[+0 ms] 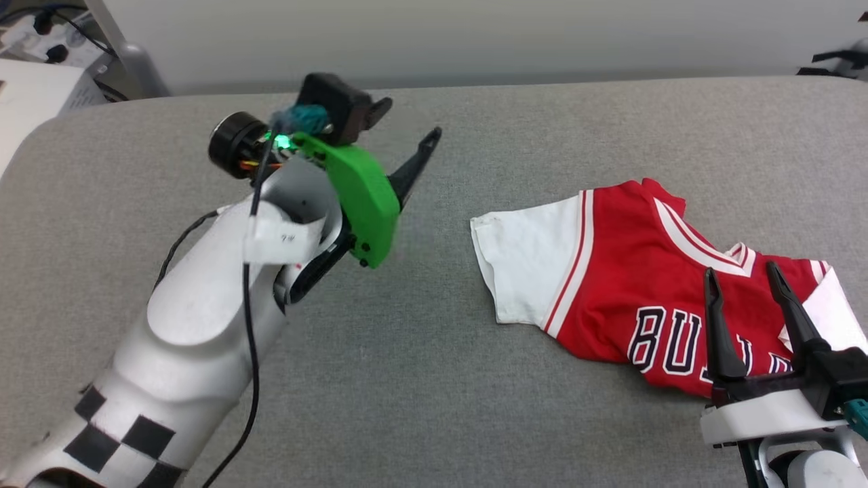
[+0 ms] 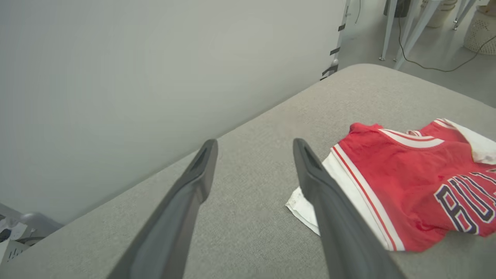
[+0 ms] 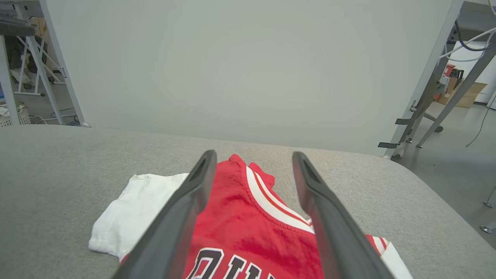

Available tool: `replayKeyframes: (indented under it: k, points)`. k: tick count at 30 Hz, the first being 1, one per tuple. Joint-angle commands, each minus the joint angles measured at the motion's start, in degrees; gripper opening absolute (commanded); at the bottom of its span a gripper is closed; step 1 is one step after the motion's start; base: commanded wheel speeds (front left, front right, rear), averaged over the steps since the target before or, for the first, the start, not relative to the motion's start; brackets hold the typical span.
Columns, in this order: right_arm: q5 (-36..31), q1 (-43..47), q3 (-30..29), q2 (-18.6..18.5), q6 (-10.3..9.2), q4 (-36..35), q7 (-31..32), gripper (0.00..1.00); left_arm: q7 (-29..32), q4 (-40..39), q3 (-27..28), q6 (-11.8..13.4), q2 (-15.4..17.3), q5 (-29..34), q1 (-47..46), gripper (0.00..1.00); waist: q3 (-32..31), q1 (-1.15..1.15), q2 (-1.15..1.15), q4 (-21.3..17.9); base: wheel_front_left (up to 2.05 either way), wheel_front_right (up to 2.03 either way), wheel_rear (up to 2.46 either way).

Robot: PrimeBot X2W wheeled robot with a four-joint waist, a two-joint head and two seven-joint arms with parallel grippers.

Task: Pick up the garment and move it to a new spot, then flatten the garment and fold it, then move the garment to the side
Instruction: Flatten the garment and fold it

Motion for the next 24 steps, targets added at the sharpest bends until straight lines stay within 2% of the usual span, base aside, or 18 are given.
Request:
replayKeyframes:
  k: [1,4,12,19,24]
  points:
    - [-0.5,-1.3,0.3,-0.1,-0.02,0.2,-0.3,1.0,3.8,0.7,-2.7,-0.2,0.8,-2.7,-2.9,1.0,2.8,0.0,0.0,-2.2,0.0,0.0,0.0]
    - [-0.7,-2.7,0.8,-0.1,-0.02,0.4,-0.3,1.0,13.5,2.0,-9.3,-0.2,1.1,-9.3,-8.2,1.0,5.1,0.0,0.0,-3.5,0.0,0.0,0.0]
    - [-0.5,-7.2,3.3,0.1,-0.02,0.9,-0.3,1.0,26.5,6.5,-24.7,-0.2,1.4,-16.3,-20.0,1.0,10.8,0.0,0.0,-7.6,0.0,0.0,0.0]
    - [0.4,-11.1,5.1,0.3,-0.02,0.9,-0.3,1.0,27.5,13.0,-33.1,-0.2,0.2,-19.8,-25.1,1.0,15.3,0.0,0.0,-10.9,0.0,0.0,0.0]
    - [1.4,-12.6,5.7,0.3,-0.02,1.1,-0.3,1.0,27.6,16.3,-36.3,-0.2,-0.4,-20.0,-26.1,1.0,17.2,0.0,0.0,-12.1,0.0,0.0,0.0]
